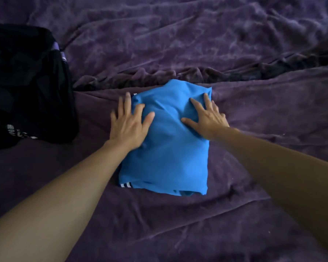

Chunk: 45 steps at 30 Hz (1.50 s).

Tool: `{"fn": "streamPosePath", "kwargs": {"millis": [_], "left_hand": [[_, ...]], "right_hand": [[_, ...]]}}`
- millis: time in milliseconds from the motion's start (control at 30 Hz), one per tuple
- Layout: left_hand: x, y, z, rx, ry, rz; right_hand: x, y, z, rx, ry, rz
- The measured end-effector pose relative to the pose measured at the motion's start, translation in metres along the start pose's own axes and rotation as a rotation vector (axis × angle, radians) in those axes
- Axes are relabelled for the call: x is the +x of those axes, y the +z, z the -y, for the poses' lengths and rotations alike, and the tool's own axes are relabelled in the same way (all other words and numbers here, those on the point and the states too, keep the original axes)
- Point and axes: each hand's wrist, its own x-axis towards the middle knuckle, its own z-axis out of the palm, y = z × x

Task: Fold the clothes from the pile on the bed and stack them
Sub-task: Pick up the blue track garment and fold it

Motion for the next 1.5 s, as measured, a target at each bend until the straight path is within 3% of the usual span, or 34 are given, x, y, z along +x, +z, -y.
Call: {"fn": "streamPosePath", "kwargs": {"millis": [67,167,267,400,533,800,1000,1233,1500], "left_hand": [[0.028,-0.013,-0.004,-0.134,-0.02,-0.072],[0.05,-0.023,-0.01,-0.201,-0.025,0.164],[0.033,-0.029,-0.009,-0.143,0.01,0.188],[-0.011,-0.05,-0.01,-0.187,-0.02,0.271],[-0.073,-0.073,-0.037,-0.121,0.1,0.236],[-0.171,-0.126,-0.127,-0.131,0.332,0.104],[-0.225,-0.163,-0.243,-0.271,0.422,0.071],[-0.303,-0.172,-0.428,-0.392,0.589,0.092],[-0.364,-0.167,-0.633,-0.59,0.73,0.239]], "right_hand": [[0.004,-0.012,0.0,0.145,0.043,-0.057],[0.003,-0.02,-0.003,0.385,0.114,-0.091],[-0.01,-0.021,0.0,0.557,0.131,-0.052],[-0.063,-0.023,0.004,0.39,0.004,-0.058],[-0.145,-0.022,-0.003,0.102,-0.062,-0.162],[-0.287,-0.07,-0.047,0.153,-0.115,-0.336],[-0.382,-0.142,-0.126,0.139,-0.114,-0.555],[-0.528,-0.202,-0.27,0.059,0.025,-0.698],[-0.659,-0.285,-0.423,0.013,0.268,-0.683]]}}
